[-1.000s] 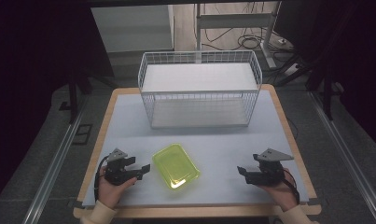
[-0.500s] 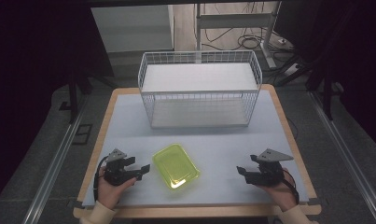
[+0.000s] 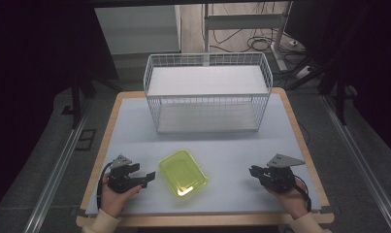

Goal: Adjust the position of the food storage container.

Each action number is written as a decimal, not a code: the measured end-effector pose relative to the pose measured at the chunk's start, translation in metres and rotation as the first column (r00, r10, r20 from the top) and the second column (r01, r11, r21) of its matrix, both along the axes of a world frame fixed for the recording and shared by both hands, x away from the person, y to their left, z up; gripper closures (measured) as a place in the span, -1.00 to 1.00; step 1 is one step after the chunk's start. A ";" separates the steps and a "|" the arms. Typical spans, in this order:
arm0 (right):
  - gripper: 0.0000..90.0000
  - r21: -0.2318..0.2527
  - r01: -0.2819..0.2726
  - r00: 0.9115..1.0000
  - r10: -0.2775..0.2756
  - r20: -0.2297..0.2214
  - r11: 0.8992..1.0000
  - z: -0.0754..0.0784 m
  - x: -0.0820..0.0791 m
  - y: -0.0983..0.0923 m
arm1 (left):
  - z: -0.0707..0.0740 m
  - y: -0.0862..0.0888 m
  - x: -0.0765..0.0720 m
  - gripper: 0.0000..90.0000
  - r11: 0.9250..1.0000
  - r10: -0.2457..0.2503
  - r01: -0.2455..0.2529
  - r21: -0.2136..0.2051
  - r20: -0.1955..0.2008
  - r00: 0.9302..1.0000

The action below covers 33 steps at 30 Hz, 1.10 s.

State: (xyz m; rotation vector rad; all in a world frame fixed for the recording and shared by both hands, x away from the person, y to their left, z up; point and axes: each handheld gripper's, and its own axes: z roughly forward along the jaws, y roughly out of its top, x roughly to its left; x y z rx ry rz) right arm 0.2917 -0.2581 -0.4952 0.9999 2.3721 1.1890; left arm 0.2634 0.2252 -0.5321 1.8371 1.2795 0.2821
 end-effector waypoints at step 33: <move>1.00 -0.072 -0.285 0.957 0.281 -0.067 0.956 -0.011 0.019 0.114 | 0.000 0.003 0.001 -0.57 1.000 0.005 -0.006 -0.007 -0.007 1.000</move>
